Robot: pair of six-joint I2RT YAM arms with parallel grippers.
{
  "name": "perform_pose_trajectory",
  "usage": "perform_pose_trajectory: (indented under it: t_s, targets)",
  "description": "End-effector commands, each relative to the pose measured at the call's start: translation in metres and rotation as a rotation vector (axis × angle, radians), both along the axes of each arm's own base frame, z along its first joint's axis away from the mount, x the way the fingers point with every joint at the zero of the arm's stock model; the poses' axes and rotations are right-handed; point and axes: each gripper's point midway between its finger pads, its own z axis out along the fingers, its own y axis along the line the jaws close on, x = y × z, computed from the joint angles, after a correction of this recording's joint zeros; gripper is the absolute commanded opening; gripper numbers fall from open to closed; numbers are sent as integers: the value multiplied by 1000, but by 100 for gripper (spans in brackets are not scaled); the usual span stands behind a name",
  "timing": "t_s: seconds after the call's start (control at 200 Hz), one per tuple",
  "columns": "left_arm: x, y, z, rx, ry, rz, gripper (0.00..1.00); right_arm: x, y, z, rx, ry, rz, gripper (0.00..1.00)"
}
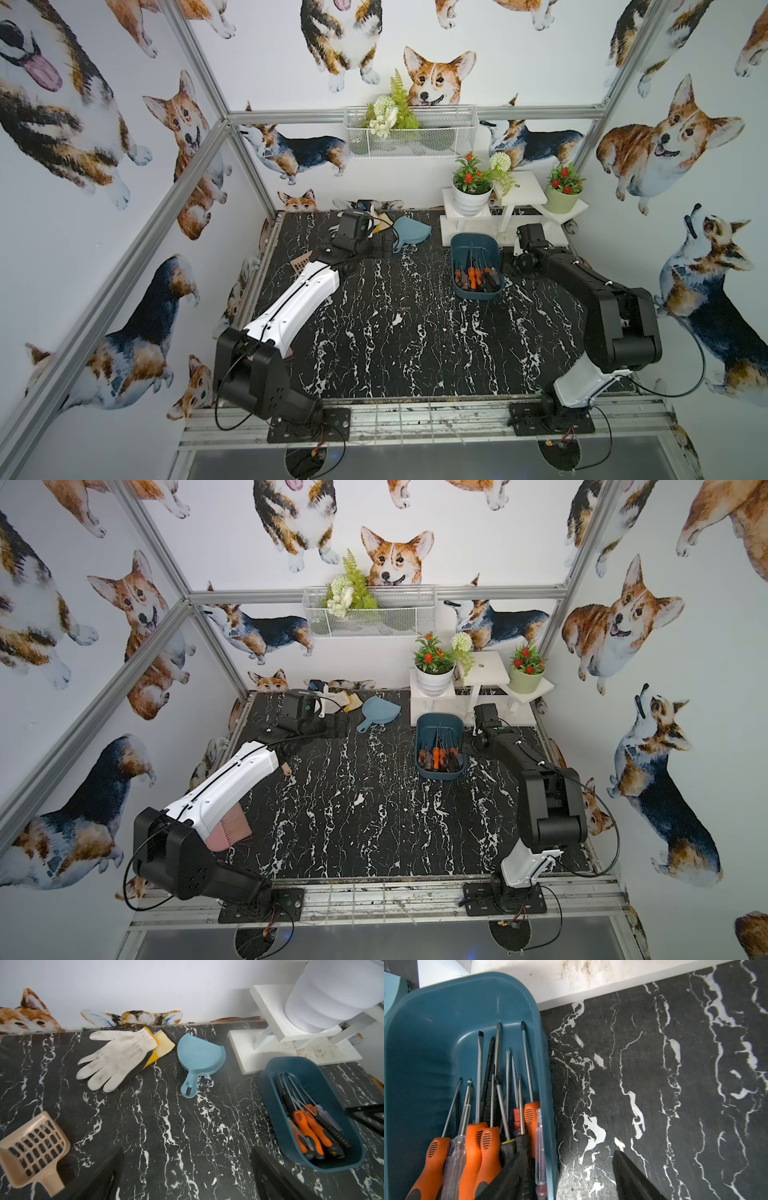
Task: Take out the screwdriver from the storage box
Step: Move the storage box to the center of the board.
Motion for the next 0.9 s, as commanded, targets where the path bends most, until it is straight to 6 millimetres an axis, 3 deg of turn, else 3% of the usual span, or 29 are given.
perform_pose_trajectory:
  t_s: [0.0, 0.1, 0.175, 0.456, 0.646, 0.896]
  targets:
    - [1, -15, -9, -42, 72, -48, 100, 0, 4, -4, 12, 38, 8, 71]
    - [7, -25, -23, -75, 110, -63, 100, 3, 8, -9, 28, 62, 17, 67]
    - [7, -29, -32, -71, 136, -63, 100, 3, 8, -12, 27, 84, 20, 59]
    - [2, -28, -46, -27, 146, -50, 100, 5, 13, -19, 39, 120, 38, 44]
    - [-3, -30, -45, -10, 151, -54, 100, 5, 20, -22, 47, 143, 61, 37]
    - [-7, -30, -36, -1, 177, -58, 100, -2, 27, -26, 25, 199, 110, 17]
